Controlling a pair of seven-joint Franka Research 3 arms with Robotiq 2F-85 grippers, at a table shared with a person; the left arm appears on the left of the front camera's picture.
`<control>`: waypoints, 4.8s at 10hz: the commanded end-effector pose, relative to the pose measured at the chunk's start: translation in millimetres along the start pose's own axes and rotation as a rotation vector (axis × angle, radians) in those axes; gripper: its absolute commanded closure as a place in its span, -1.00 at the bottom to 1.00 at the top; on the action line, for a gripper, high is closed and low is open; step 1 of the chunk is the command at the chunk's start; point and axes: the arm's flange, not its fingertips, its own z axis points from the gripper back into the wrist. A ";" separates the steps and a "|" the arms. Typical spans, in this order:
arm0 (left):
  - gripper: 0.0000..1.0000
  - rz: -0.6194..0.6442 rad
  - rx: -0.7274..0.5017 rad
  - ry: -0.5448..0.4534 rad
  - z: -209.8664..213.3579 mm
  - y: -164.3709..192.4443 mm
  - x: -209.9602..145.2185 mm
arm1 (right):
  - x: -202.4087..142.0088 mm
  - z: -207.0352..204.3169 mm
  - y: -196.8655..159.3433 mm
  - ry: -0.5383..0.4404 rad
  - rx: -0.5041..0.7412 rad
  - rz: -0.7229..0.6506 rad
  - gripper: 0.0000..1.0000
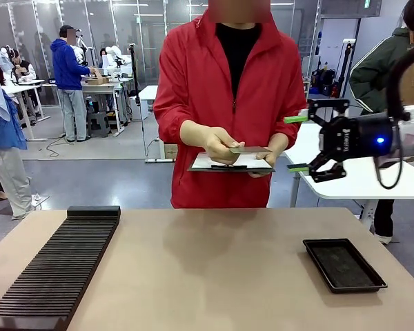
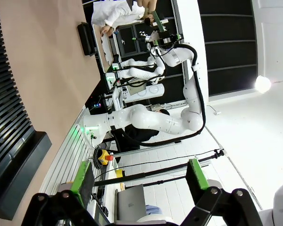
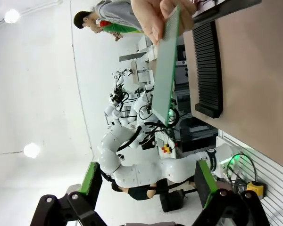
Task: Inspect the PCB.
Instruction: Pick up the Blank PCB that the human is holding, then place the Blank PCB in the ESD tray.
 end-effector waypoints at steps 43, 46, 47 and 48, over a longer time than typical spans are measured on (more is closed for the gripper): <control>-1.00 -0.001 -0.001 -0.002 0.2 -0.1 -0.5 | 53.8 -80.3 -29.4 0.156 0.066 -0.137 1.00; -1.00 -0.001 -0.001 -0.002 0.2 -0.1 -0.5 | 53.8 -80.3 -29.4 0.156 0.066 -0.137 1.00; -1.00 -0.001 -0.001 -0.002 0.2 -0.1 -0.5 | 53.8 -80.3 -29.4 0.156 0.066 -0.137 1.00; -1.00 -0.001 -0.001 -0.002 0.2 -0.1 -0.5 | 53.0 -78.3 -32.7 0.161 0.069 -0.141 0.95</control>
